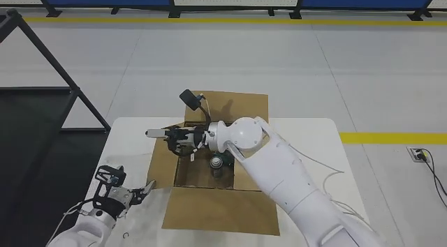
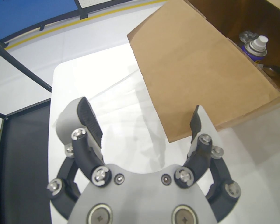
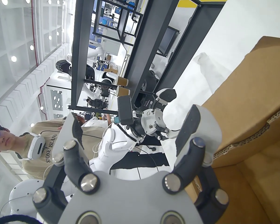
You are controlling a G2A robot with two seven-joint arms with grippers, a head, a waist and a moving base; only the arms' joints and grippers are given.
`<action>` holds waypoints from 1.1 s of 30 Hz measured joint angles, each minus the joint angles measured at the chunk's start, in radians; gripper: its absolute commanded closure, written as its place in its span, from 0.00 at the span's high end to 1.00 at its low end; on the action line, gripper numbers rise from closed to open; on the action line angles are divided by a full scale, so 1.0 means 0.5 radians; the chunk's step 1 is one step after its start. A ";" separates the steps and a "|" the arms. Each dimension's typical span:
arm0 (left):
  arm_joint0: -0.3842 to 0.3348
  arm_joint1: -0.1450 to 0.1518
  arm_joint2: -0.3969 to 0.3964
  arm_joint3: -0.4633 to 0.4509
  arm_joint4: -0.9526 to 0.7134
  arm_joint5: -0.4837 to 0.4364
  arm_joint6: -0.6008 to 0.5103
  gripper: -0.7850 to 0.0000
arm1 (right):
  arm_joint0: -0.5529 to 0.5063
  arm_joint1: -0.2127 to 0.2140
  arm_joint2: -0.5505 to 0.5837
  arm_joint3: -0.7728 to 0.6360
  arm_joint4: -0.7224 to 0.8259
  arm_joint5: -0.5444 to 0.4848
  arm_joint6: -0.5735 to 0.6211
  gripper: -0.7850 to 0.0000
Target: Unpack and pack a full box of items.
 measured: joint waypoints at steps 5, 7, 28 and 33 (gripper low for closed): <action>0.010 0.006 0.023 -0.010 0.025 -0.091 0.015 1.00 | -0.037 0.026 0.039 -0.105 -0.058 0.051 0.006 1.00; 0.019 0.009 0.025 -0.020 0.040 -0.118 0.025 1.00 | -0.050 0.036 0.055 -0.136 -0.074 0.065 0.011 1.00; 0.180 0.039 -0.212 -0.300 -0.342 -0.325 0.063 1.00 | -0.202 0.111 0.188 -0.430 -0.222 0.152 0.018 1.00; 0.229 0.045 -0.259 -0.388 -0.433 -0.354 0.037 1.00 | -0.252 0.134 0.228 -0.500 -0.251 0.169 0.028 1.00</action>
